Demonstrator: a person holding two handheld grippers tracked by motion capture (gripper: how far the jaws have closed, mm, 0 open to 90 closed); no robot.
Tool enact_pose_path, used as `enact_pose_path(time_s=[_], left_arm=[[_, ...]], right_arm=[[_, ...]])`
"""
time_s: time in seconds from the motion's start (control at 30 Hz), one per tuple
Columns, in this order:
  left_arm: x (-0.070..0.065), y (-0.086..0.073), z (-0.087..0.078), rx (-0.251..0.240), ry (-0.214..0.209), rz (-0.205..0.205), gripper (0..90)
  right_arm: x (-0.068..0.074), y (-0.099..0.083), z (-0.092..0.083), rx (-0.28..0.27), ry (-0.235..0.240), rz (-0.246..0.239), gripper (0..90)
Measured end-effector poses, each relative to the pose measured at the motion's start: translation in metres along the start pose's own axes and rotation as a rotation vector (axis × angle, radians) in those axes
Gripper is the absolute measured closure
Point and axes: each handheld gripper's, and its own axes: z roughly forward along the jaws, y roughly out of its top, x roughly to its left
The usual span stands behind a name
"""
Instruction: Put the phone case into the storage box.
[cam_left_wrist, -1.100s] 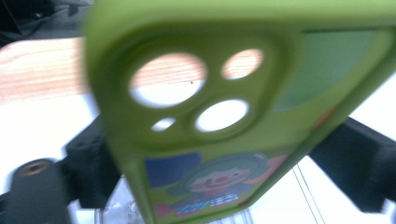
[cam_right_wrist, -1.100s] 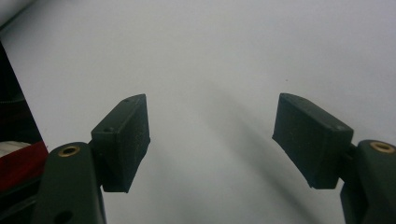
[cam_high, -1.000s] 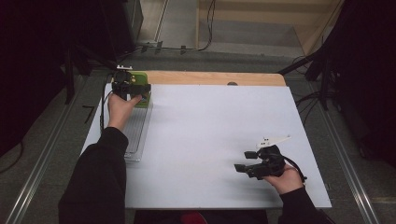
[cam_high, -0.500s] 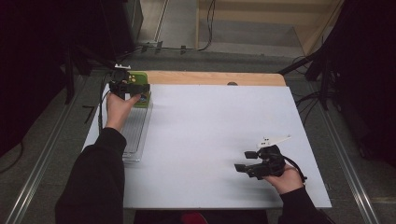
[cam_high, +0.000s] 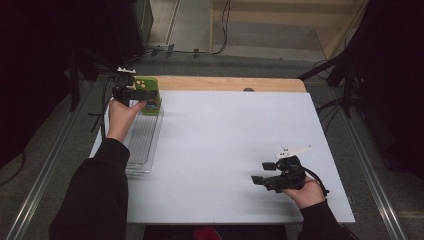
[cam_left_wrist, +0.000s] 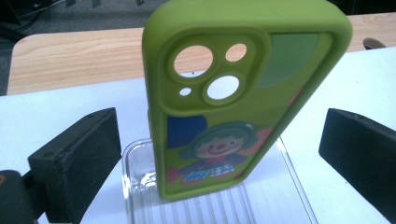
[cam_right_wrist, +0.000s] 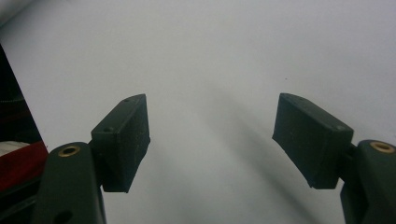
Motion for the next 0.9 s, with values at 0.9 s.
enact_pose_path(time_s=[0.9], left_arm=[[-0.008,-0.011,-0.041,0.067,-0.193,-0.003,0.0]], right_arm=[[0.0,0.001,0.0,-0.009,0.004,0.004,25.3]])
